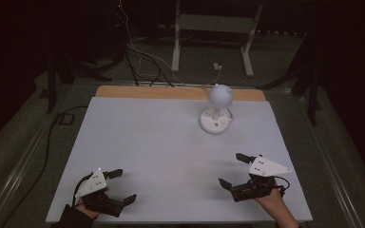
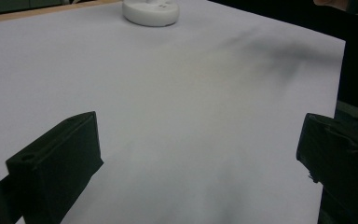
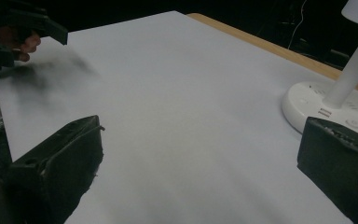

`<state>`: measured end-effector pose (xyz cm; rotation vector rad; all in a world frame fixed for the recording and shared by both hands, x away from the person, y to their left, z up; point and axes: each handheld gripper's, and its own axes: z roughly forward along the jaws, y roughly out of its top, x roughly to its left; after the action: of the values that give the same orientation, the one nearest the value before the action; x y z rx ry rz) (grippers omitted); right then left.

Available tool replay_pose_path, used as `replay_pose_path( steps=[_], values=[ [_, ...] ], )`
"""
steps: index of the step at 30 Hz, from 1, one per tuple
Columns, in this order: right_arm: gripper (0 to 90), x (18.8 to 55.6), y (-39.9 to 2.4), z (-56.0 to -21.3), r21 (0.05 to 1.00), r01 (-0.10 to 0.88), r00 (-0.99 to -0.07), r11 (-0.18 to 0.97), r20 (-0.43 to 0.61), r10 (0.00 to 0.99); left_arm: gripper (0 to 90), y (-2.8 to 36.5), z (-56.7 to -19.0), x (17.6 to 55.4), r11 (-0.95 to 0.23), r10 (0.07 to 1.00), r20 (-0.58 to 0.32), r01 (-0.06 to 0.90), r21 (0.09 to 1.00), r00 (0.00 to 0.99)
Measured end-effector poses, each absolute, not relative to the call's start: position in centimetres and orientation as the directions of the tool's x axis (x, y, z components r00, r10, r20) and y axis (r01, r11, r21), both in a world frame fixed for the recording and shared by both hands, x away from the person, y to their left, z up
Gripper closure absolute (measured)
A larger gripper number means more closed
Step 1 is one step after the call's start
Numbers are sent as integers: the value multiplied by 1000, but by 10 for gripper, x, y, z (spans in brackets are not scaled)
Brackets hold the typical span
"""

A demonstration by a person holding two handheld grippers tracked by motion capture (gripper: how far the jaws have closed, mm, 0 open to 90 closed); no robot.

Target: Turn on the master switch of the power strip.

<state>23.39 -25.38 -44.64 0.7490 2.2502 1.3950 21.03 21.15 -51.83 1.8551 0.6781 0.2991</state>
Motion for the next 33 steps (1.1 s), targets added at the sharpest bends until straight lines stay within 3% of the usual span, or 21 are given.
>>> replay_pose_path(
  steps=[33],
  values=[
    [0, 284, -258, -406, 921, 213, -732, 327, -71, 678, 3, 212, -518, 210, -249, 581, -113, 308, 918, 806]
  ],
)
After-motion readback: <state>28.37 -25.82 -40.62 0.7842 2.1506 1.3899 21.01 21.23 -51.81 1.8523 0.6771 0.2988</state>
